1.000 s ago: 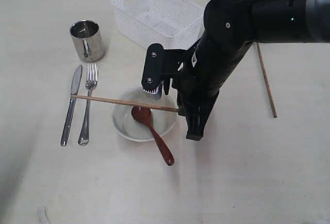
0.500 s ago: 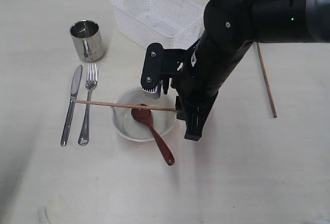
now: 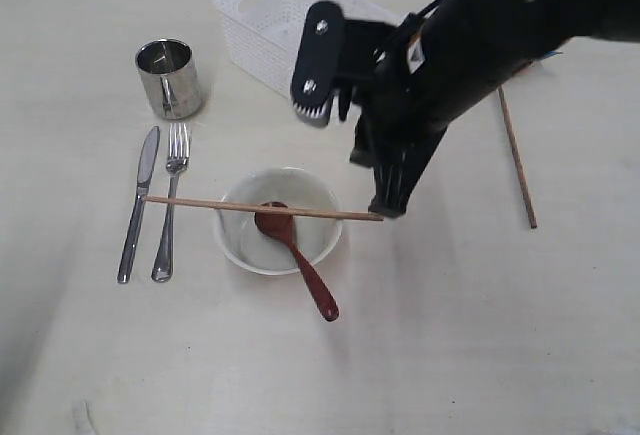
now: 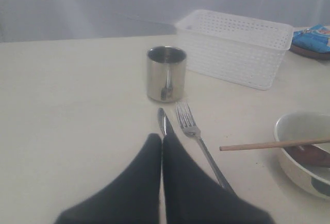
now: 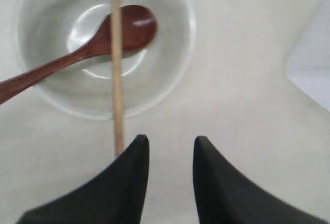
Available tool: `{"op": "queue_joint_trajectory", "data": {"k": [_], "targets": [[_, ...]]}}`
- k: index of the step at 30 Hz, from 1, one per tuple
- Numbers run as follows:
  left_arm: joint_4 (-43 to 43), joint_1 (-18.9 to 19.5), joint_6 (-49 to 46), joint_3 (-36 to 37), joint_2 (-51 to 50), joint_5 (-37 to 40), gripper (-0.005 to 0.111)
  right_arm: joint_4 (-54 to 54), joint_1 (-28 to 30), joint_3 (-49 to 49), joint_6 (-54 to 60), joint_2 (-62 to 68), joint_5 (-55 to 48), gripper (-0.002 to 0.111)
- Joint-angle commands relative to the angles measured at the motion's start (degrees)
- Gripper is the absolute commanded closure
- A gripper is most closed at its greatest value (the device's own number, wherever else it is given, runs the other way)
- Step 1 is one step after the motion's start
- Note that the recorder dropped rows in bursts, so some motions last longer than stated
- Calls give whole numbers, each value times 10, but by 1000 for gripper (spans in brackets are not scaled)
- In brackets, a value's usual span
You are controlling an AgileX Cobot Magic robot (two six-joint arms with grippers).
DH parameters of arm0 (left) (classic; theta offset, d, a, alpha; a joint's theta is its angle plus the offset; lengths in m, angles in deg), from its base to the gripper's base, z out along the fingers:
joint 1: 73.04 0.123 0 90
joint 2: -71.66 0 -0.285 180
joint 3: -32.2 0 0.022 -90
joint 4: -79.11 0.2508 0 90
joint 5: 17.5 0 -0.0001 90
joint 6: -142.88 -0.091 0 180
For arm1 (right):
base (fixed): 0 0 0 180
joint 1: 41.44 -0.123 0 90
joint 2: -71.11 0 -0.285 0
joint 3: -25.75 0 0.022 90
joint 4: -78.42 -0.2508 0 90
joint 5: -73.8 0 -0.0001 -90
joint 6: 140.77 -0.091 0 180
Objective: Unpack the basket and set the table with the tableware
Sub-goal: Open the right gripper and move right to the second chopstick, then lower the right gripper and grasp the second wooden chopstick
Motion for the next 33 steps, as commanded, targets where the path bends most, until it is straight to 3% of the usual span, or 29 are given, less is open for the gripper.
{"op": "queue_joint_trajectory", "data": {"k": [1,6,14,33], "targets": [[1,-3,0,2,2,-1,107,66,74,0,-162,-27,40,79],[1,-3,0,2,2,-1,107,69,199,0,-336,-8,68,79],[1,-3,0,2,2,-1,107,69,328,0,-427,89,69,79],[1,-3,0,2,2,-1,107,10,344,0,-423,215,102,79]]}}
